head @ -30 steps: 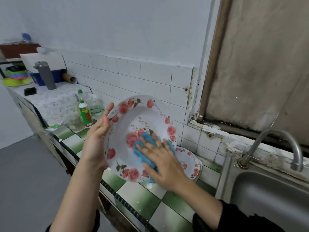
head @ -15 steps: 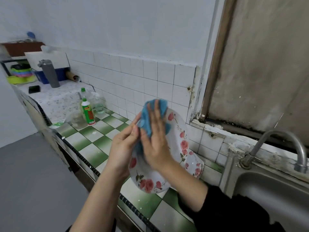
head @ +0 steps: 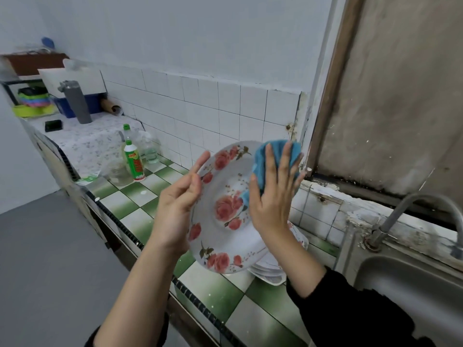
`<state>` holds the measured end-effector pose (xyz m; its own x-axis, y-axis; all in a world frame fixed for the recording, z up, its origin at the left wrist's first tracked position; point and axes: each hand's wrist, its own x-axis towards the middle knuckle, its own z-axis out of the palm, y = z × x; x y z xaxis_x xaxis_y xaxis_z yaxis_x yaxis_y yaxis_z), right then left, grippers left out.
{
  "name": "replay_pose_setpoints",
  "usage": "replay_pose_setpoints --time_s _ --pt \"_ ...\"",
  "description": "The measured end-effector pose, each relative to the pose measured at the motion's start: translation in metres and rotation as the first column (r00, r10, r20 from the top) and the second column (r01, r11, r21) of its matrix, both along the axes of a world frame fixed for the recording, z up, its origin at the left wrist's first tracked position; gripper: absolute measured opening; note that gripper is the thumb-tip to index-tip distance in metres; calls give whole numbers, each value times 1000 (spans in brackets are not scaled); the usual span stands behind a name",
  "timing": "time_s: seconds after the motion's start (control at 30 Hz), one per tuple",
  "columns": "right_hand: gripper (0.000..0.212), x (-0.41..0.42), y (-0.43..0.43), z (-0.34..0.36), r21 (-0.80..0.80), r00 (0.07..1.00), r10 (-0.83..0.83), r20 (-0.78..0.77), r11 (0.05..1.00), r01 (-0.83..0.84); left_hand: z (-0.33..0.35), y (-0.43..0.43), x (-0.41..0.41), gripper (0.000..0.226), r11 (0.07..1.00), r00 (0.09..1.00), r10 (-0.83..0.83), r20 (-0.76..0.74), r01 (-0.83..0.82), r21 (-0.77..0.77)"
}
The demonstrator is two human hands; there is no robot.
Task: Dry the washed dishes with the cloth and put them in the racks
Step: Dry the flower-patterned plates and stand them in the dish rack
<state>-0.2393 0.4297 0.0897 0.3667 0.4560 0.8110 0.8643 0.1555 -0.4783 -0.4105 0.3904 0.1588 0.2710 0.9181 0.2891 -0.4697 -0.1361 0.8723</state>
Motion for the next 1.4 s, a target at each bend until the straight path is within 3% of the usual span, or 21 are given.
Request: replay_pose_setpoints --time_s 0.07,0.13,0.23,0.33,0.43,0.57,0.7,0.77,0.83,0.93,1.0,1.1,1.2,1.3,1.4 --pt "57 -18 1 23 154 983 156 -100 978 -140 -2 -1 11 27 997 998 -22 -65 26 68" --pt "58 -45 -9 30 197 910 403 -97 904 -379 -3 -2 19 28 993 996 -16 -89 26 111" --pt "56 -73 -32 -2 -12 827 562 4 827 -562 4 3 16 30 997 999 39 32 -41 69" --pt "57 -48 -32 -43 -228 864 459 209 882 -413 14 11 -4 32 993 993 98 63 -102 60" --pt "57 -7 -12 -47 -267 956 263 130 938 -222 16 18 -12 33 992 993 104 52 -108 67" --pt "62 25 14 0 -37 987 130 -96 990 -134 11 23 7 31 999 1000 -3 17 2 50" --pt "61 3 14 37 176 958 234 -168 963 -204 6 19 34 30 985 994 -98 -45 104 136" --pt "62 -23 1 28 123 917 387 -98 919 -375 5 21 41 29 987 995 -96 -16 97 127" --pt "60 -42 -15 2 -33 869 495 23 869 -494 6 27 39 29 994 995 -86 51 82 65" --pt "57 -25 -25 -35 -250 878 406 254 904 -346 7 39 23 31 994 983 -107 150 112 -22" --pt "57 3 -27 -48 -283 910 275 310 940 -188 2 47 13 32 992 977 -106 187 118 -51" --pt "51 35 -36 -49 -193 981 121 149 977 -91 -10 59 7 36 979 952 -161 259 188 -81" --pt "44 51 -44 -36 -56 990 39 -133 997 -47 -19 67 7 34 967 937 -192 291 231 -104" --pt "50 60 -56 -21 6 859 34 -510 999 -36 -26 78 4 34 960 926 -172 336 234 -152" --pt "61 61 -76 -16 -59 770 -3 -638 997 -45 -36 87 4 32 945 904 -186 384 272 -182"
